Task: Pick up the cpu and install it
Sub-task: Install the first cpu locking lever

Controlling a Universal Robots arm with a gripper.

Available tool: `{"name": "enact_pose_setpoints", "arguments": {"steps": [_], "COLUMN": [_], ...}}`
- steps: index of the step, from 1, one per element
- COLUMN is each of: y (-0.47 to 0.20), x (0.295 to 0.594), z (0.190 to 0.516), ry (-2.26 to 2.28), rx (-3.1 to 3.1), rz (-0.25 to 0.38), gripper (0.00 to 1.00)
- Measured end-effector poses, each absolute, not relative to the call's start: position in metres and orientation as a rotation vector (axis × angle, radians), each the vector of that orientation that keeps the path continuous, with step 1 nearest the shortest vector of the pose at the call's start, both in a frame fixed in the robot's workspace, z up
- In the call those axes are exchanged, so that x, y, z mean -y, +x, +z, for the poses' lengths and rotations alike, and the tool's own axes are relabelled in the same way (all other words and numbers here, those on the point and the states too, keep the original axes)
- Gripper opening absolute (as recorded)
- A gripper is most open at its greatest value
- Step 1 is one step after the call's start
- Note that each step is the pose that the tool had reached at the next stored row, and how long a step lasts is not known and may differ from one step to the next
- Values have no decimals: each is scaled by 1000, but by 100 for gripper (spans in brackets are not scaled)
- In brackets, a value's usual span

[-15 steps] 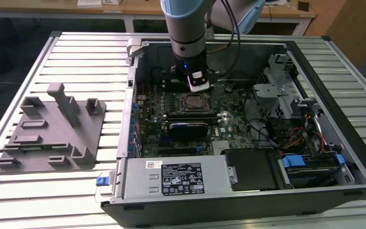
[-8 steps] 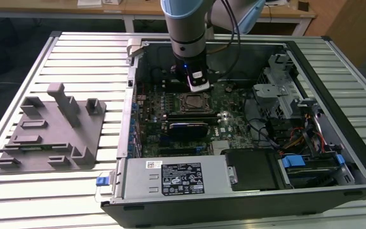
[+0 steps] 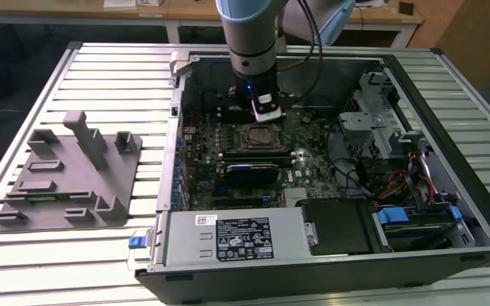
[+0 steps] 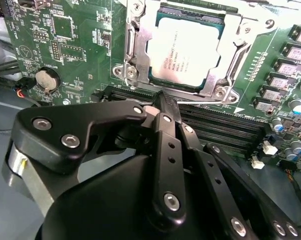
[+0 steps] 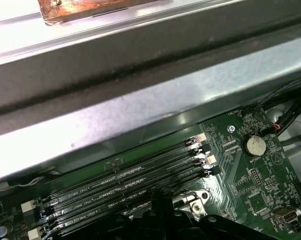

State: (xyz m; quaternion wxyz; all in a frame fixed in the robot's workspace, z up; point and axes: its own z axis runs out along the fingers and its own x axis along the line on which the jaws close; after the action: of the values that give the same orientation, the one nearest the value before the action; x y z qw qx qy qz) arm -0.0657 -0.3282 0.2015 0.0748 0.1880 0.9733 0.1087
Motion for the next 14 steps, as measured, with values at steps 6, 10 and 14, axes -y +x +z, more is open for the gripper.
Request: {"name": "enact_pose_setpoints", "arguments": {"steps": [6,10,14], "y": [-65,-65,-65], "x": [324,321,321], "z": [201,201,201], "ry": [565,565,565], "rx": [-2920,-2920,-2920], "rz": [326,326,325], "gripper": [11,11,11]}}
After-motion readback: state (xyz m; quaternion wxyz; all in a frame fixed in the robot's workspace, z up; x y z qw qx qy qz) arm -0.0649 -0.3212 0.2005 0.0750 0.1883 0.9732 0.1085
